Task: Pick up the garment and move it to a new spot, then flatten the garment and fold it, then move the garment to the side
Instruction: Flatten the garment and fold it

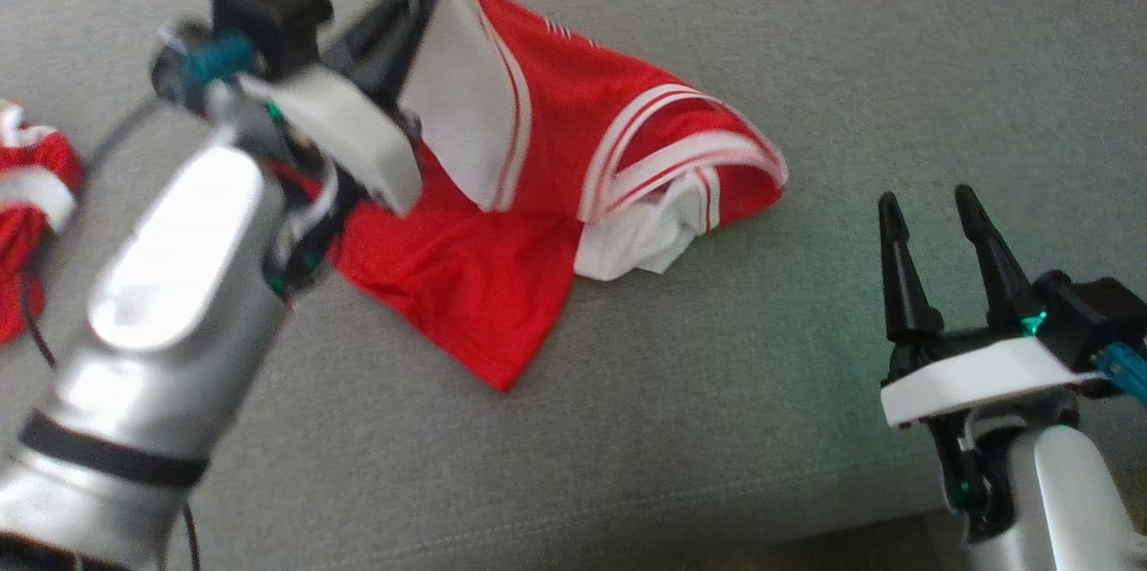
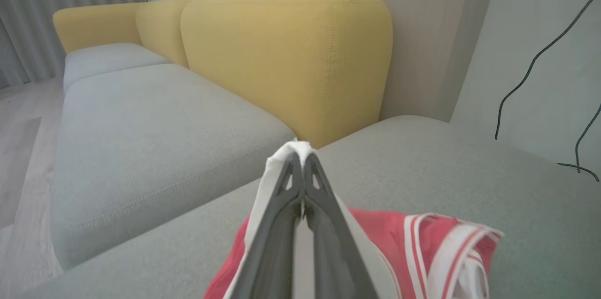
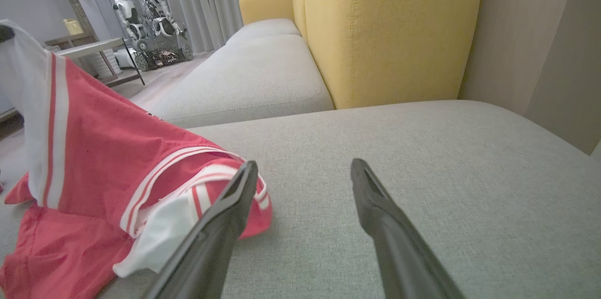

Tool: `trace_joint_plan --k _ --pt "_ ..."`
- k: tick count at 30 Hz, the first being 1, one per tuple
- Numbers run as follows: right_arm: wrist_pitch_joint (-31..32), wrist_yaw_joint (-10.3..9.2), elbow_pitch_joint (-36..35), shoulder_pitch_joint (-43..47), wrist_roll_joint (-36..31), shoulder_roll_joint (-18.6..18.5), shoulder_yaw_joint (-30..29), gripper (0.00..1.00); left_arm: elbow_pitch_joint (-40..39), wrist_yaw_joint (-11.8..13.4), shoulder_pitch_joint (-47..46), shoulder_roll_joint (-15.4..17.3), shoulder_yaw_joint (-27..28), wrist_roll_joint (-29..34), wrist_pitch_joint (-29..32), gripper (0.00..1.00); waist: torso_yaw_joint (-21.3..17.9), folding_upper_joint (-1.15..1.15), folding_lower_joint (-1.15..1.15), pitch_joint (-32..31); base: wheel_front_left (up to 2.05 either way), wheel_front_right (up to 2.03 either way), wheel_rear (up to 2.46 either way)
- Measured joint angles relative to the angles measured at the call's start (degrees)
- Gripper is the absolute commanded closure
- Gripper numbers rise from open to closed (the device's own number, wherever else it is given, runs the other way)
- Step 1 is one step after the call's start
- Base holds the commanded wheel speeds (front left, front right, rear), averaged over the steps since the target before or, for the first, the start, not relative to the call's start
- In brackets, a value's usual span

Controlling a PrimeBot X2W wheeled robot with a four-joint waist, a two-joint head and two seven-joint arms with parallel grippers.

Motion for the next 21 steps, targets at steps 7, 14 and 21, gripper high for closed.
trace_joint_plan --k 7,14,21 --pt "-2.41 0.0 0.75 -3.36 2.56 -0.01 3.49 0.0 6.13 -0.18 -11.94 1.01 2.33 -0.68 5.6 1.0 -5.49 0.0 0.0 2.76 0.0 0.0 0.0" --pt "-5.56 0.0 2.86 -6.13 5.53 -0.01 7.19 0.0 20.76 -1.12 -21.63 2.8 4.44 0.0 3.18 1.0 -12.18 0.0 0.0 6.92 0.0 0.0 0.0" --pt "-7.99 0.0 5.09 -6.86 6.46 -0.01 8.08 0.0 31.63 -2.2 -24.47 1.68 4.37 -1.59 1.45 0.0 -16.31 0.0 0.0 11.15 0.0 0.0 0.0"
